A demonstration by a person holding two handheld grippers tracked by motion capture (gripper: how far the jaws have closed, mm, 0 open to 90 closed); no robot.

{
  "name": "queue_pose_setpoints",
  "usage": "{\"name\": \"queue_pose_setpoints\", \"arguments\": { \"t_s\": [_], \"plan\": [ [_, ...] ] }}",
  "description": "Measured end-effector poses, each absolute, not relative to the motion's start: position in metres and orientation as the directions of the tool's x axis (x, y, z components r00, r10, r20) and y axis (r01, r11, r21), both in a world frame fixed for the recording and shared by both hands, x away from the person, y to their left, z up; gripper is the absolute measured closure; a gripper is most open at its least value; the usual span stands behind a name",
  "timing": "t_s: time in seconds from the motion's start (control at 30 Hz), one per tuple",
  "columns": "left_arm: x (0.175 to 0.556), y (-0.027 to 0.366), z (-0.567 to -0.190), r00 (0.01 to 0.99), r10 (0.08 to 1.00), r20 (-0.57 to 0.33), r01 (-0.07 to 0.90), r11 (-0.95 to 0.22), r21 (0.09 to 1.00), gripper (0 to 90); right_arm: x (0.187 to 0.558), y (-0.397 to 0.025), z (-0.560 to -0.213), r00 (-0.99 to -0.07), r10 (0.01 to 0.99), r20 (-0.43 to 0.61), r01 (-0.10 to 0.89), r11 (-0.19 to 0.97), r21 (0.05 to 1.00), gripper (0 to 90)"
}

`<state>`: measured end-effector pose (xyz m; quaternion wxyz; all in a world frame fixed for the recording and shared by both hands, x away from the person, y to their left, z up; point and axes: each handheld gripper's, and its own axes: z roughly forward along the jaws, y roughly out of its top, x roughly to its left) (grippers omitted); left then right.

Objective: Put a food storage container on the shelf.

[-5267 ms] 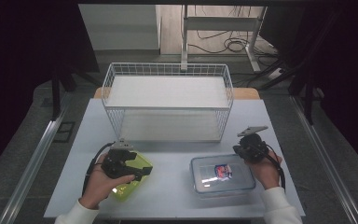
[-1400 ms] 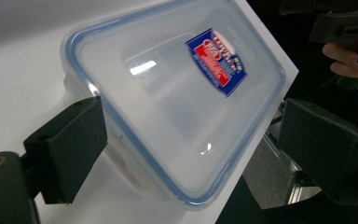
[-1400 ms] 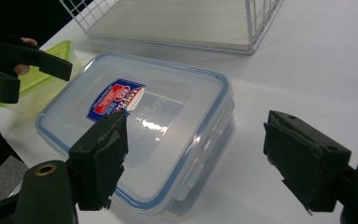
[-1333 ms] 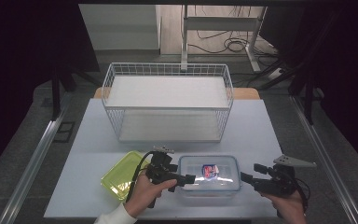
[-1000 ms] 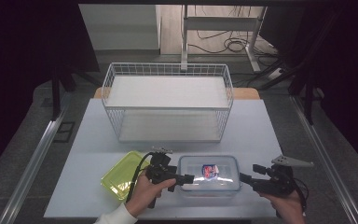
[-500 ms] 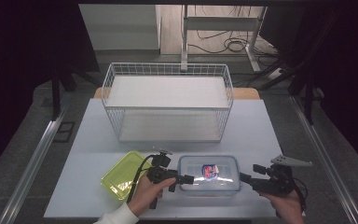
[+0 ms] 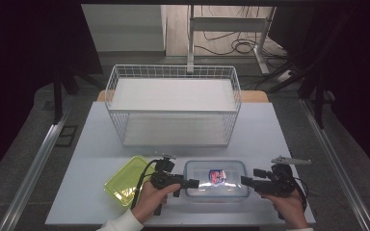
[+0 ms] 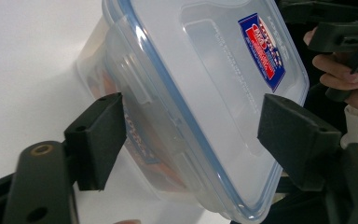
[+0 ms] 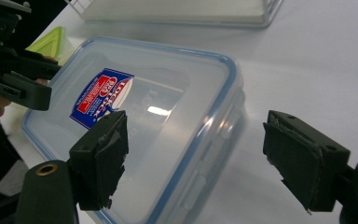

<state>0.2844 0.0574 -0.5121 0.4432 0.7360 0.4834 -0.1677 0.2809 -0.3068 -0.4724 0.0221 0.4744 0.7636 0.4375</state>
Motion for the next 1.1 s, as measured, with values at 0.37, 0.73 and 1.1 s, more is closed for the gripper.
{"name": "queue_pose_setpoints", "arguments": {
  "t_s": [0.37, 0.73, 1.1],
  "plan": [
    [0.281, 0.058, -0.51, 0.472, 0.567, -0.675, 0.858, -0.12, 0.5, 28.6, 0.3, -0.302, -0.491, -0.51, 0.692, 0.511, 0.8, 0.164, 0.577, 17.2],
    [0.28, 0.058, -0.51, 0.482, 0.568, -0.667, 0.852, -0.125, 0.508, 29.0, 0.302, -0.301, -0.496, -0.482, 0.641, 0.597, 0.842, 0.152, 0.517, 23.0],
    [0.276, 0.059, -0.507, 0.492, 0.579, -0.651, 0.842, -0.127, 0.524, 33.2, 0.3, -0.312, -0.496, -0.439, 0.622, 0.649, 0.86, 0.082, 0.503, 36.3]
  ]
}}
